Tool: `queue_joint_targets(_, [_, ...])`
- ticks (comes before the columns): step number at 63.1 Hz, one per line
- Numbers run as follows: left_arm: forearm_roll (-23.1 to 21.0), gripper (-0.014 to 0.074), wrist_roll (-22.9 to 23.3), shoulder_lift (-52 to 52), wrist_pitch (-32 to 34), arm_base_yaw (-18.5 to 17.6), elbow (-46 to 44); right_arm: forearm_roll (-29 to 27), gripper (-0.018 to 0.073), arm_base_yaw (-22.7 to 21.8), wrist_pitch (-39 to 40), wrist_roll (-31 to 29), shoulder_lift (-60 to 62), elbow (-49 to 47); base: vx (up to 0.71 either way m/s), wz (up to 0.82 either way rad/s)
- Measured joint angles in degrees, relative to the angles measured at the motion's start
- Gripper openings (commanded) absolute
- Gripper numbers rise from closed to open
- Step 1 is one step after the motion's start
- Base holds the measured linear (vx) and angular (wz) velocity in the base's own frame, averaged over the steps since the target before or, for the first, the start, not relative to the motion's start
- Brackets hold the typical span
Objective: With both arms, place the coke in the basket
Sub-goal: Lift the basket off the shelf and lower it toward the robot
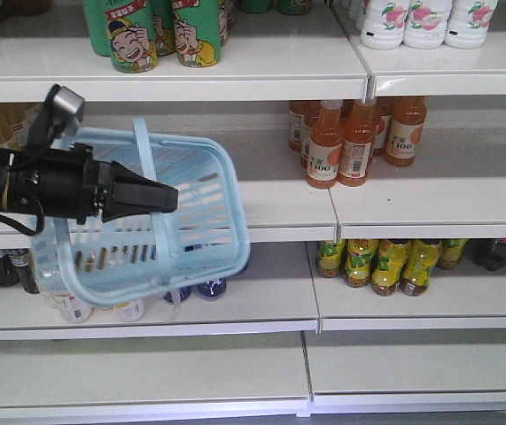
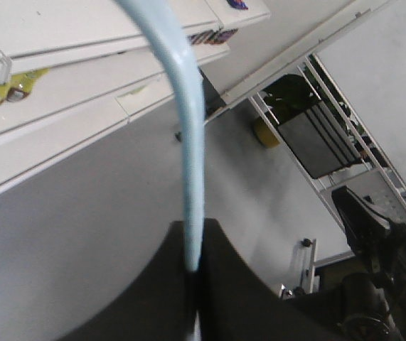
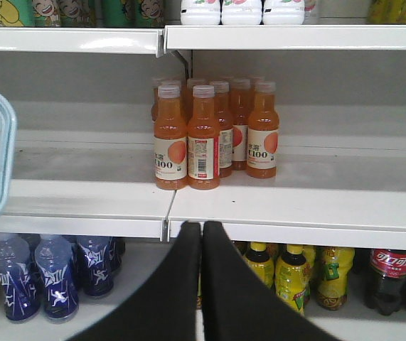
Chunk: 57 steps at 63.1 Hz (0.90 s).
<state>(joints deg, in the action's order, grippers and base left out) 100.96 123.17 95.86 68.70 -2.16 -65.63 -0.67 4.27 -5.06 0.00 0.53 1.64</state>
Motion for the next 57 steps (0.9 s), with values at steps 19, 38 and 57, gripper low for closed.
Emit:
queue_joint_targets(19, [0.0,-0.0007,0.1,-1.7,-4.9,-3.1,10.9,0.0,-0.001,0.0,0.0,0.0,0.0,0.0,0.0,0.0])
queue_joint_targets(38, [0.0,-0.0007,0.0,-2.0,-12.7,-8.5,20.9,0.0,-0.001,0.0,0.0,0.0,0.0,0.0,0.0,0.0])
queue_joint_targets(57, [-3.5,-0.0007,0.0,-2.3,-14.1,-13.0,25.8,0.0,-0.001,0.0,0.0,0.0,0.0,0.0,0.0,0.0])
